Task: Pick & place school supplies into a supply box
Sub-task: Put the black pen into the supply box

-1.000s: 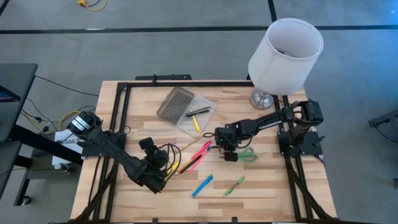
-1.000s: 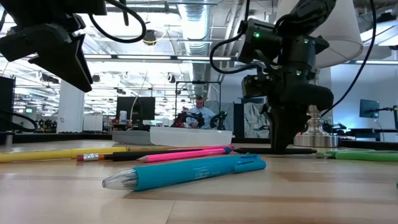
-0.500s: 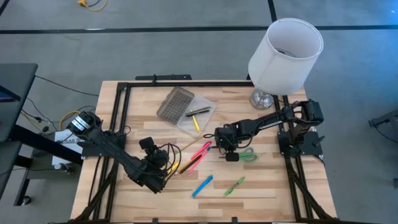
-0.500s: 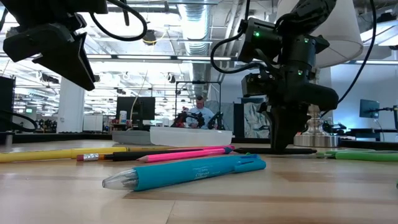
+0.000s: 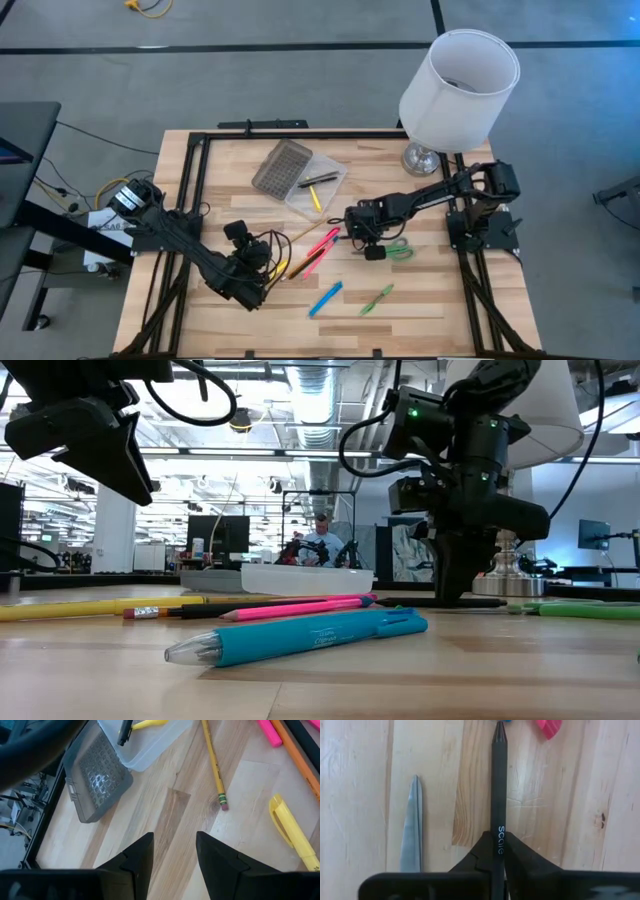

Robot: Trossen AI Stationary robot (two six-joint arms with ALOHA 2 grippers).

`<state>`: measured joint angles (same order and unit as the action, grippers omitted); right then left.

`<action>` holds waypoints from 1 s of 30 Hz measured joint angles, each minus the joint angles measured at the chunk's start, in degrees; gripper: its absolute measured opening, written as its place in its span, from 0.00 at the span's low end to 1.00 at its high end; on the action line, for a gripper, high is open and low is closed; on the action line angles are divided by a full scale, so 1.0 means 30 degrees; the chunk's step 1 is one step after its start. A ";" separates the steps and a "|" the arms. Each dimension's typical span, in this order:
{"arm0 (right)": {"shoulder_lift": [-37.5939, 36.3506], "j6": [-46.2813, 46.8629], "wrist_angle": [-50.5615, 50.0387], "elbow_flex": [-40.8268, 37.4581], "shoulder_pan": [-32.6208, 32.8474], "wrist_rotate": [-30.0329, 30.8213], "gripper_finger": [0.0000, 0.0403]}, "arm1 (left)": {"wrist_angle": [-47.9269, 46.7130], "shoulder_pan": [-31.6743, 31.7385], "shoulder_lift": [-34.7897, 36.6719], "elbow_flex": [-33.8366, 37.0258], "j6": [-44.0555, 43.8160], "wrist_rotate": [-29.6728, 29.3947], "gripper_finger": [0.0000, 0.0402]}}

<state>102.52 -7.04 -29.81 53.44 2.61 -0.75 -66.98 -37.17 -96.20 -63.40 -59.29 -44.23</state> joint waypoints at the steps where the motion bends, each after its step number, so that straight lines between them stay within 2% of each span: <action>1: 0.0023 -0.0018 -0.0050 0.0056 0.0000 -0.0007 0.04 | 0.0000 0.0000 0.0000 0.0000 0.0000 0.0000 0.36; 11: 0.0052 0.0033 -0.0129 0.0141 0.0000 -0.0044 0.04 | 0.0000 0.0000 -0.0007 0.0000 0.0015 0.0000 0.36; 17: 0.0067 0.0178 -0.0114 0.0141 -0.0036 -0.0109 0.09 | 0.0000 0.0000 -0.0007 0.0000 0.0080 0.0000 0.36; 25: 0.0067 0.0164 -0.0107 0.0141 -0.0036 -0.0102 0.05 | 0.0000 0.0000 -0.0007 0.0000 0.0087 0.0000 0.36; 30: 0.0067 0.0171 -0.0092 0.0141 -0.0036 -0.0102 0.06 | 0.0000 0.0000 -0.0007 0.0000 0.0086 0.0000 0.36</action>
<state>102.72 -6.52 -30.09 53.87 2.50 -1.06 -66.98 -37.17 -96.23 -63.40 -59.03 -44.23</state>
